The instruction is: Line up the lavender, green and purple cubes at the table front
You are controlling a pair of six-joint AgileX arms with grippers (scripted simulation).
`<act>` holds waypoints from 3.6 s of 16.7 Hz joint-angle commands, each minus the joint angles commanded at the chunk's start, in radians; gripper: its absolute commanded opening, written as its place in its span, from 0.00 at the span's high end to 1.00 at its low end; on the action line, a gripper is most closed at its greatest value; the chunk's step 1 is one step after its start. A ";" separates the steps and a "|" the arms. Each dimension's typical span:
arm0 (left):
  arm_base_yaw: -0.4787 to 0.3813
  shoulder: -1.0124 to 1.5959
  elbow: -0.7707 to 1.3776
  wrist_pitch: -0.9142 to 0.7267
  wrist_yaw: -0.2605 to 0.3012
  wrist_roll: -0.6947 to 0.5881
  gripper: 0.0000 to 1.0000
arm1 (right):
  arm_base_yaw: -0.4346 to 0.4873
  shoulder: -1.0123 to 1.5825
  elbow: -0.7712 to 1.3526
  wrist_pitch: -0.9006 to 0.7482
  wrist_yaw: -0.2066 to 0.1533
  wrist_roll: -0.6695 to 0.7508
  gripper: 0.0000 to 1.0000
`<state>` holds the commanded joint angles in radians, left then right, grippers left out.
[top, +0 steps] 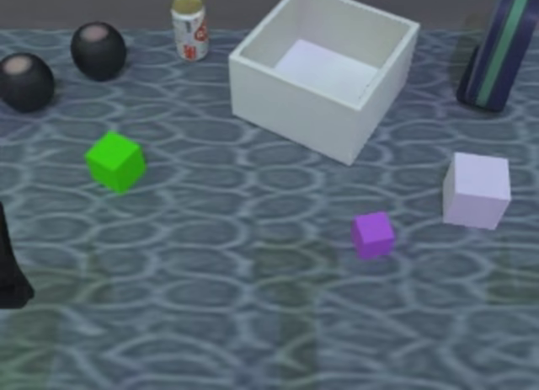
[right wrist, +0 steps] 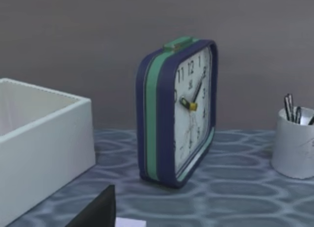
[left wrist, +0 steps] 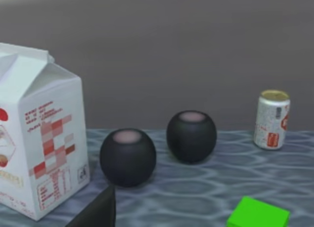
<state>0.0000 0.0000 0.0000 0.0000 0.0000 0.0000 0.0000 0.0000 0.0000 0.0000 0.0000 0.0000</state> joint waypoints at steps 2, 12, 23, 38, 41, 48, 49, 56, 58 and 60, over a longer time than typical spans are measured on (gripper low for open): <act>0.000 0.000 0.000 0.000 0.000 0.000 0.00 | 0.000 0.000 0.000 0.000 0.000 0.000 0.00; 0.000 0.000 0.000 0.000 0.000 0.000 0.00 | 0.157 0.568 0.494 -0.312 -0.002 0.093 0.00; 0.000 0.000 0.000 0.000 0.000 0.000 0.00 | 0.424 1.770 1.331 -0.905 0.000 0.255 0.00; 0.000 0.000 0.000 0.000 0.000 0.000 0.00 | 0.523 2.167 1.675 -1.079 0.003 0.317 0.00; 0.000 0.000 0.000 0.000 0.000 0.000 0.00 | 0.526 2.209 1.623 -0.984 0.003 0.318 0.00; 0.000 0.000 0.000 0.000 0.000 0.000 0.00 | 0.528 2.293 1.527 -0.804 0.004 0.322 0.00; 0.000 0.000 0.000 0.000 0.000 0.000 0.00 | 0.528 2.293 1.527 -0.804 0.004 0.322 0.00; 0.000 0.000 0.000 0.000 0.000 0.000 0.00 | 0.528 2.293 1.527 -0.804 0.004 0.322 0.45; 0.000 0.000 0.000 0.000 0.000 0.000 0.00 | 0.528 2.293 1.527 -0.804 0.004 0.322 0.60; 0.000 0.000 0.000 0.000 0.000 0.000 0.00 | 0.528 2.293 1.527 -0.804 0.004 0.322 0.75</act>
<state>0.0000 0.0000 0.0000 0.0000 0.0000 0.0000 0.5284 2.2933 1.5269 -0.8044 0.0040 0.3224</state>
